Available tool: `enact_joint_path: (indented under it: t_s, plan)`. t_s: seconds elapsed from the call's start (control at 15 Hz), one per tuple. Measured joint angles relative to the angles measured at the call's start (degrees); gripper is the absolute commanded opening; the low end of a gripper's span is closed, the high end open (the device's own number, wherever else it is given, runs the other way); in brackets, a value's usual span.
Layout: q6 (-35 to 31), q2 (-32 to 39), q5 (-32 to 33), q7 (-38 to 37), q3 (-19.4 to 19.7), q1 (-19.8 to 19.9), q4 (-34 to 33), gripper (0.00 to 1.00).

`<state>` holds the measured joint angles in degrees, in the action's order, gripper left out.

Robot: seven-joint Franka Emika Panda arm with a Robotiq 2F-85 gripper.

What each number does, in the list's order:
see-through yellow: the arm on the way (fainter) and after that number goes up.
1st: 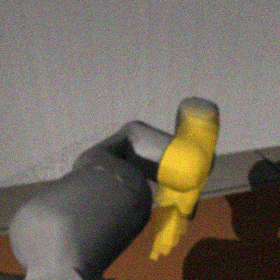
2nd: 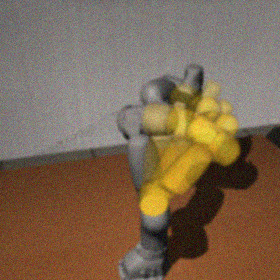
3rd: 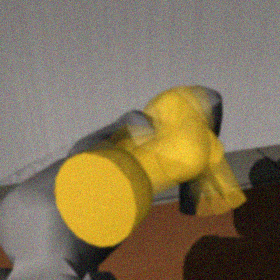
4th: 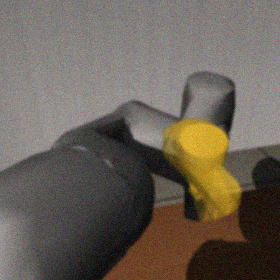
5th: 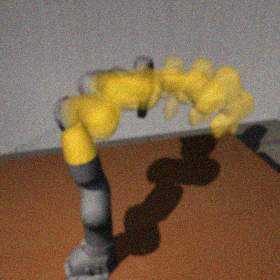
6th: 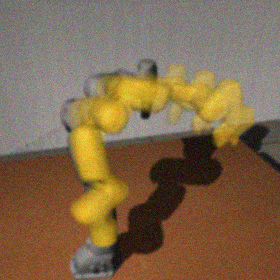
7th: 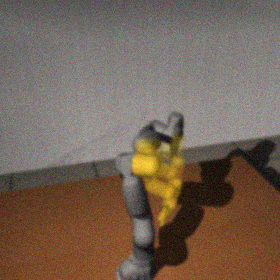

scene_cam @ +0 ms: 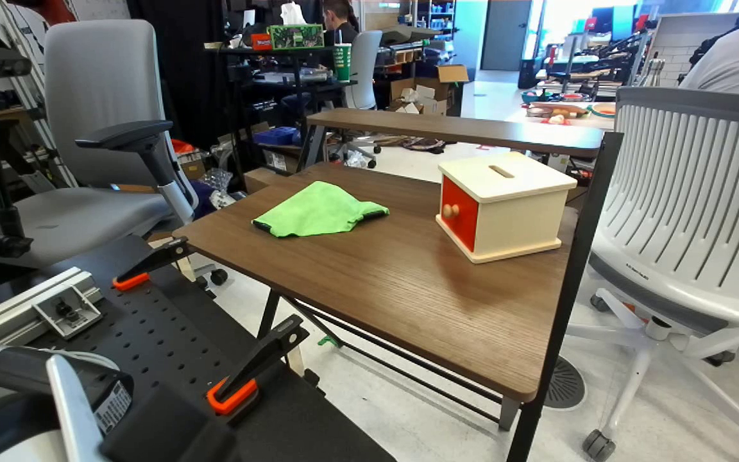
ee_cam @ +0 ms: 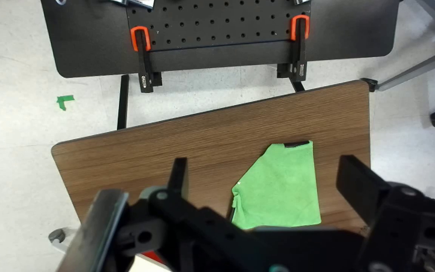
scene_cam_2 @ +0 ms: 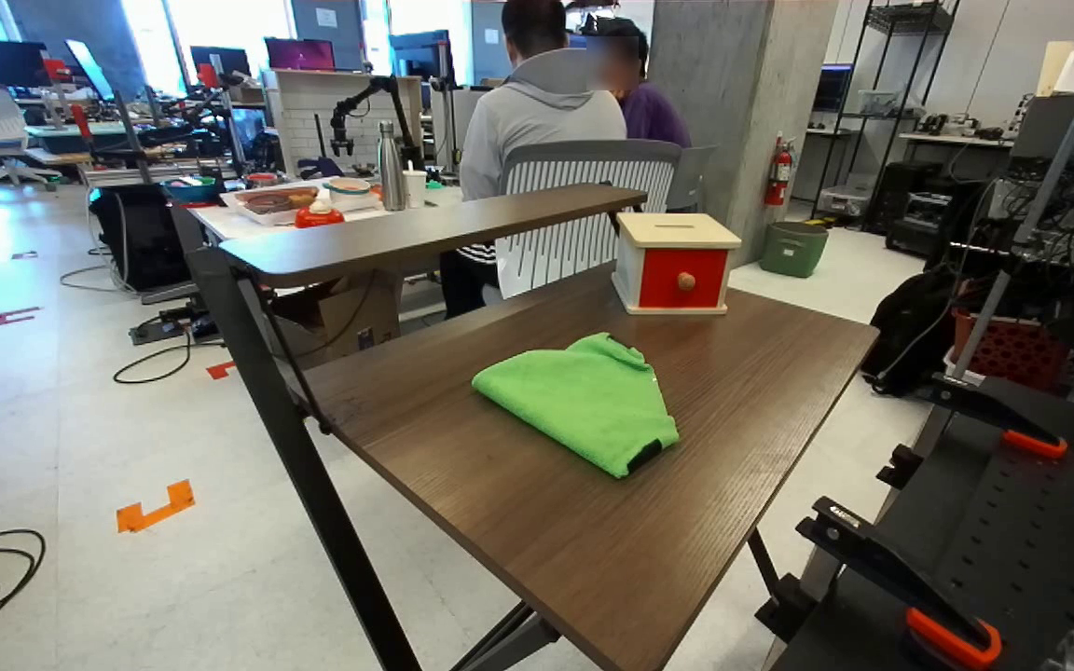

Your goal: Open the drawer

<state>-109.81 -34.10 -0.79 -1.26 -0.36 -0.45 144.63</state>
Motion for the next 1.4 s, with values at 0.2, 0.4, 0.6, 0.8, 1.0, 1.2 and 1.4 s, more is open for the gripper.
enact_joint_path:
  t_s: [0.2,0.4,0.6,0.8,1.0,1.2,1.4]
  plan:
    - [-0.5,0.3,-0.6,-1.9,0.0,0.0,0.0,1.00]
    - [-7.0,3.3,-1.9,-8.3,-0.3,0.0,0.5,1.00]
    - [-17.3,9.8,-1.9,-14.4,-1.1,0.4,1.2,1.00]
    - [-27.9,18.3,-1.6,-19.7,-2.1,1.8,1.4,1.00]
    - [-37.8,26.9,-0.6,-24.5,-2.2,3.2,0.3,1.00]
    - [-45.3,35.1,1.5,-29.2,-1.1,4.1,-2.8,1.00]
    - [-49.5,42.6,3.4,-33.5,1.2,3.8,-7.5,1.00]
